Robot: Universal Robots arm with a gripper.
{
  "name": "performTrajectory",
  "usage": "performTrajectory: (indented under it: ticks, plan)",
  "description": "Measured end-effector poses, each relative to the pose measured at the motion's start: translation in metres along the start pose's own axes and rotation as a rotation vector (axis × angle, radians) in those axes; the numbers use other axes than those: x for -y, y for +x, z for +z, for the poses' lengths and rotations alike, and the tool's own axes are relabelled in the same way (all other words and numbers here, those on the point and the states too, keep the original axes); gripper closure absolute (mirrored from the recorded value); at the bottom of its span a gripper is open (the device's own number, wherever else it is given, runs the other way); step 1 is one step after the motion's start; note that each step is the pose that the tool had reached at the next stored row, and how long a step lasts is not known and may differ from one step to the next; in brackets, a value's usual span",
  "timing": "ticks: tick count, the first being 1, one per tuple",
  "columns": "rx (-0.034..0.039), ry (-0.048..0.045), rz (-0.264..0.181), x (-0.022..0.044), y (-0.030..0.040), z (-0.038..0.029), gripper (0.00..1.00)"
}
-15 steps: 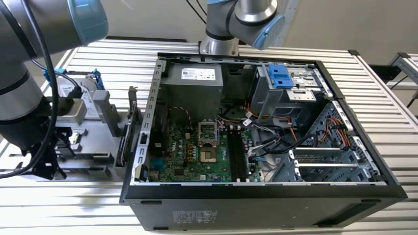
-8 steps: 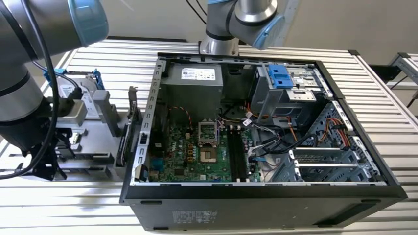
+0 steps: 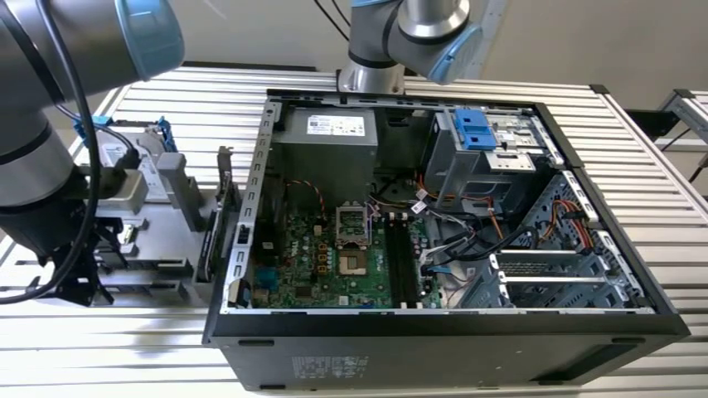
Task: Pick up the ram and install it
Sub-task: 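Pick up the ram and move it above insertion slot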
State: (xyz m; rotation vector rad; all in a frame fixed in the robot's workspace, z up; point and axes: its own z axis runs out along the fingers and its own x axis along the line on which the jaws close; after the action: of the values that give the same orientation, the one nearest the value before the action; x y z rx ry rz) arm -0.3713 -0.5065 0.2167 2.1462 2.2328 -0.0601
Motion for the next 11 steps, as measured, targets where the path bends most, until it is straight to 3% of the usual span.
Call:
performTrajectory:
  ticks: [11]
  plan:
    - [-0.0003,-0.0022,-0.002,0.0000,0.0014,0.0098,0.00]
